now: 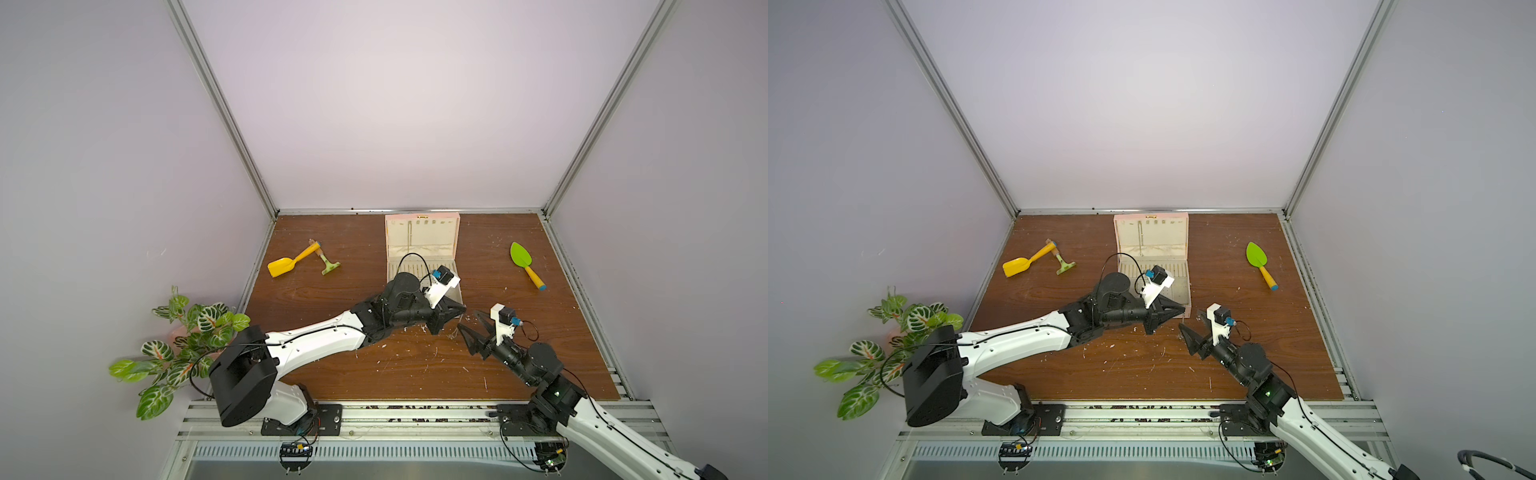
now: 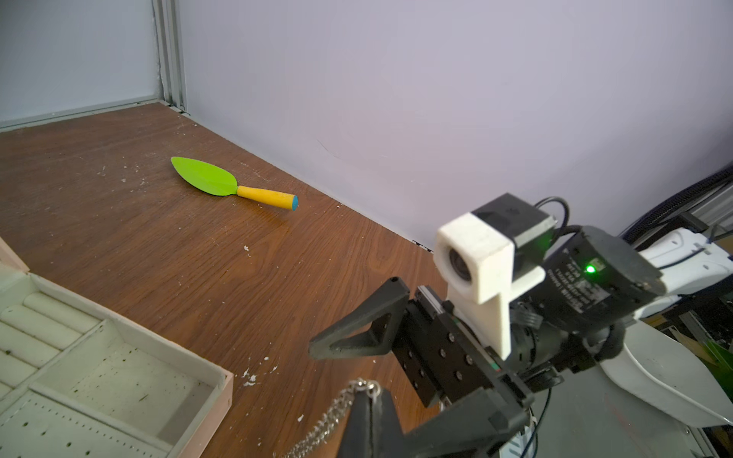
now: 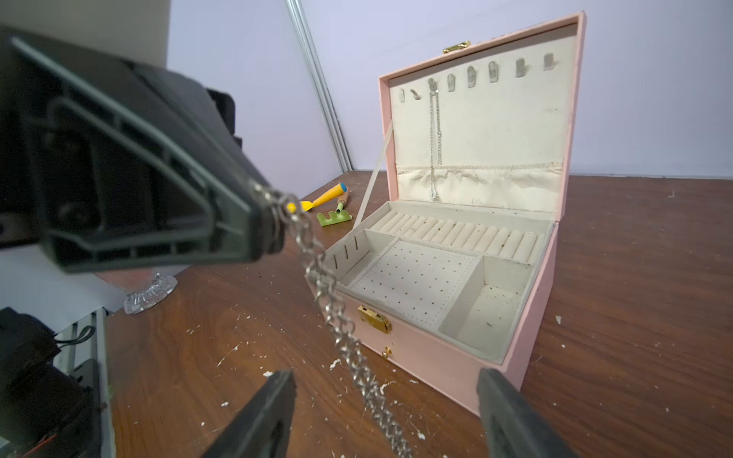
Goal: Put jewelry chain into jewelry box
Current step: Pick up the necklace from the center of the board.
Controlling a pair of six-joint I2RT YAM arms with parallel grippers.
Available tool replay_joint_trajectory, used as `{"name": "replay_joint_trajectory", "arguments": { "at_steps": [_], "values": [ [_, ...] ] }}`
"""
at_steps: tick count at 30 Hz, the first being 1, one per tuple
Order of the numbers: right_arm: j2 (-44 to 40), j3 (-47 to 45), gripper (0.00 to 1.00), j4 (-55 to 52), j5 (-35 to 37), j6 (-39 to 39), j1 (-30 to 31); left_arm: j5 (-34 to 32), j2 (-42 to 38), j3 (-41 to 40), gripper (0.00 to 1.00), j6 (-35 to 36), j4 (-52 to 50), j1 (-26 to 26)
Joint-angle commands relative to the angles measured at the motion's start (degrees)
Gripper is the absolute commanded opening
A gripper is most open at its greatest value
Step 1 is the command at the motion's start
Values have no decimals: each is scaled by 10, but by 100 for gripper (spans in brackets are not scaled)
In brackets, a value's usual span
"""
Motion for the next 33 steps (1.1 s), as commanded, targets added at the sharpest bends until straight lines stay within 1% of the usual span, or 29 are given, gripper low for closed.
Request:
{"name": "replay_joint_trajectory", "arguments": {
  "at_steps": [1, 5, 8, 13, 19, 26, 29, 33],
  "values": [
    [14, -13, 73, 115, -23, -39, -1, 31, -10, 25, 1, 17, -20, 6],
    [72, -8, 67, 162, -27, -61, 0, 49, -8, 43, 1, 20, -30, 6],
    [113, -8, 59, 202, -21, -63, 1, 52, -10, 51, 1, 22, -36, 6],
    [157, 0, 49, 225, -16, -61, 1, 49, -17, 60, 1, 30, -45, 6],
    [165, 3, 40, 219, -2, -59, 0, 33, -31, 59, 1, 37, -53, 5],
    [165, 5, 32, 207, 9, -60, 0, 37, -44, 51, 1, 30, -43, 6],
    [167, 12, 26, 207, 7, -60, 0, 39, -43, 48, 1, 26, -42, 6],
    [167, 21, 23, 209, 7, -61, -1, 42, -46, 39, 1, 20, -35, 6]
  ]
}}
